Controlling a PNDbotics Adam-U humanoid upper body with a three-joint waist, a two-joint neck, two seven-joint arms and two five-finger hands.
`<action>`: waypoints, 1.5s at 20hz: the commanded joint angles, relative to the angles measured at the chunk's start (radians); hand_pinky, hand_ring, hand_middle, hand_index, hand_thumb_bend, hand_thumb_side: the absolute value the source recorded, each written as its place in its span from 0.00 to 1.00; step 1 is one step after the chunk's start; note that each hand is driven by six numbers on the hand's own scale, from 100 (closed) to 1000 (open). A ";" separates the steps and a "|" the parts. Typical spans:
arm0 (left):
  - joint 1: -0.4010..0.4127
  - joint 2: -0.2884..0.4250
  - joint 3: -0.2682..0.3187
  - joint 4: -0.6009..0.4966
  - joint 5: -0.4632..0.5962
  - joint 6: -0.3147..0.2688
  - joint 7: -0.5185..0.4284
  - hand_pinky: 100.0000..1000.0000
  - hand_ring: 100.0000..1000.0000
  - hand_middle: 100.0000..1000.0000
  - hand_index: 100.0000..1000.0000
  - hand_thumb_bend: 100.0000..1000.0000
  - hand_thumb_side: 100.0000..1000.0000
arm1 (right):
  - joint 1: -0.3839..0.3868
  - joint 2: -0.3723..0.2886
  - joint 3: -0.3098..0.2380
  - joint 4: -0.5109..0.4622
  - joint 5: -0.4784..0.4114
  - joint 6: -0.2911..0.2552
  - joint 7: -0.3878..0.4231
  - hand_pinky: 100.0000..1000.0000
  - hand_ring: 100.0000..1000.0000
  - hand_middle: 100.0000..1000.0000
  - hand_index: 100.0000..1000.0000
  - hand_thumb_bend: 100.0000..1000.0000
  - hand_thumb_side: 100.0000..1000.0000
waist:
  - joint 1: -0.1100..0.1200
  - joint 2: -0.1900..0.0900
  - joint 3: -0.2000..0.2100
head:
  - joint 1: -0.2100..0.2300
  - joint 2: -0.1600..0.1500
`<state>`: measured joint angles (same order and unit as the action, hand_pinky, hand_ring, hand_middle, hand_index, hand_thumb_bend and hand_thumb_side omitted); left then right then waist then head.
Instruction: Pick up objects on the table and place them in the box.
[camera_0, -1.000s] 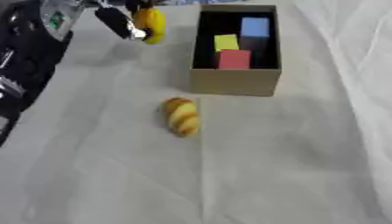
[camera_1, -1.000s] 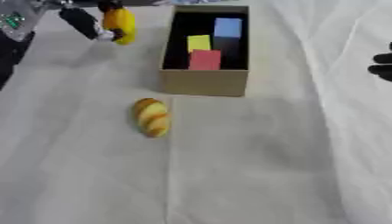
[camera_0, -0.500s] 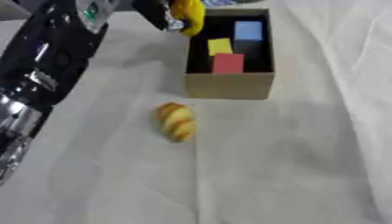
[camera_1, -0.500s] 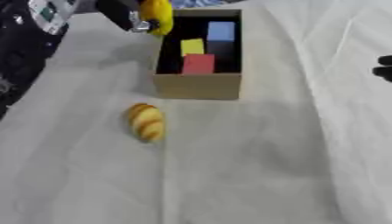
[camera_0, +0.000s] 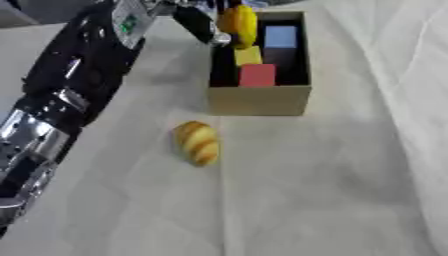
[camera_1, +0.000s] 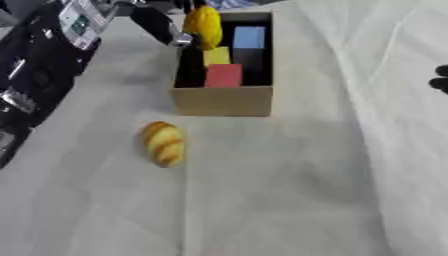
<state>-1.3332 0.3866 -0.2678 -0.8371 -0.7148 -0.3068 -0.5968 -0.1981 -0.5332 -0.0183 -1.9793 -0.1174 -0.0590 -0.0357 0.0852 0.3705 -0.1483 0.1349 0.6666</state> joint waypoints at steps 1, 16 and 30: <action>-0.015 0.015 0.004 -0.002 -0.013 -0.007 -0.002 0.81 0.78 0.78 0.89 0.45 0.51 | -0.008 -0.023 -0.006 -0.021 -0.004 0.000 0.003 0.87 0.75 0.71 0.86 0.00 0.68 | -0.006 -0.021 0.002 | 0.000 -0.010; 0.046 0.149 -0.095 -0.134 0.106 -0.059 -0.018 0.79 0.73 0.72 0.86 0.48 0.47 | 0.021 -0.029 -0.014 -0.021 0.000 0.005 -0.006 0.87 0.75 0.71 0.86 0.00 0.68 | -0.008 -0.056 0.040 | -0.029 0.018; 0.275 0.457 -0.250 -0.745 0.350 0.116 -0.040 0.78 0.72 0.71 0.83 0.49 0.46 | 0.031 -0.034 -0.018 -0.021 0.009 0.006 -0.015 0.87 0.75 0.71 0.86 0.00 0.68 | -0.014 -0.059 0.067 | -0.064 0.021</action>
<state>-1.0461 0.7932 -0.5170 -1.5285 -0.3746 -0.2073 -0.6348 -0.1648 -0.5413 -0.0249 -1.9793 -0.1134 -0.0529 -0.0469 0.0774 0.3306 -0.0820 0.0744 0.6908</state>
